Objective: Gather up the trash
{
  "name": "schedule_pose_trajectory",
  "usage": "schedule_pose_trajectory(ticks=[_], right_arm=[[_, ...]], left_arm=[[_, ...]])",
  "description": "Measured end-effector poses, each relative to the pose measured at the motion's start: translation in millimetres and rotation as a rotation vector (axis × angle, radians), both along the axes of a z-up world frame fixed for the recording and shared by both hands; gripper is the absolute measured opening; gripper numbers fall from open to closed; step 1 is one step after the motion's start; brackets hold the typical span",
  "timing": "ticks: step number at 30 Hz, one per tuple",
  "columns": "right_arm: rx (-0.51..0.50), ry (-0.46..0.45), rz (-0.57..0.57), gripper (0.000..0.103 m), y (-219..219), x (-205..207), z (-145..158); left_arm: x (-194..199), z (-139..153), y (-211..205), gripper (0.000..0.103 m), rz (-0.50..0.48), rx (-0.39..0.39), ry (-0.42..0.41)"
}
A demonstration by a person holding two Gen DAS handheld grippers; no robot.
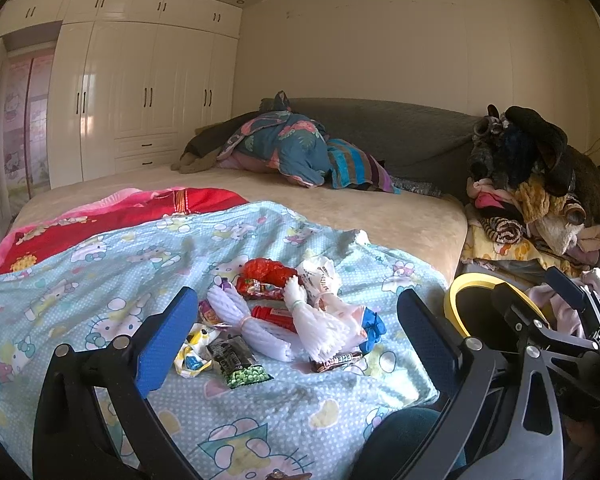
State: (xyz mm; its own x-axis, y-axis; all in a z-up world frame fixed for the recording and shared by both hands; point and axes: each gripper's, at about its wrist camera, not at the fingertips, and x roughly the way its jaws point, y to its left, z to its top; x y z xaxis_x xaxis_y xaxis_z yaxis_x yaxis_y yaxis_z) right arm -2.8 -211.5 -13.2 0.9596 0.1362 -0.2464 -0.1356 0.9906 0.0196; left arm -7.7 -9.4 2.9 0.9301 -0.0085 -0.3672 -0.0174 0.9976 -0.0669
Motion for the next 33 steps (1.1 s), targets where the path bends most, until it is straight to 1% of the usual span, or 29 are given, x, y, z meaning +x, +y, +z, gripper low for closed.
schedule_pose_trajectory(ticks=[15,24,30,33], right_arm=[[0.003,0.003,-0.002,0.093,-3,0,-1],[0.01,0.007,-0.006,0.093,-9,2,-2],[0.027,0.035,0.017,0.093,-10,3,-5],[0.024,0.051,0.042,0.093,-7,7,-7]], left_arm=[[-1,-1,-2,0.097,-0.006,0.004,0.003],[4,-7,-3,0.097,-0.022,0.006,0.019],[7,-12,1,0.097,-0.062,-0.015,0.034],[12,-15,7,0.097,-0.056,-0.028,0.048]])
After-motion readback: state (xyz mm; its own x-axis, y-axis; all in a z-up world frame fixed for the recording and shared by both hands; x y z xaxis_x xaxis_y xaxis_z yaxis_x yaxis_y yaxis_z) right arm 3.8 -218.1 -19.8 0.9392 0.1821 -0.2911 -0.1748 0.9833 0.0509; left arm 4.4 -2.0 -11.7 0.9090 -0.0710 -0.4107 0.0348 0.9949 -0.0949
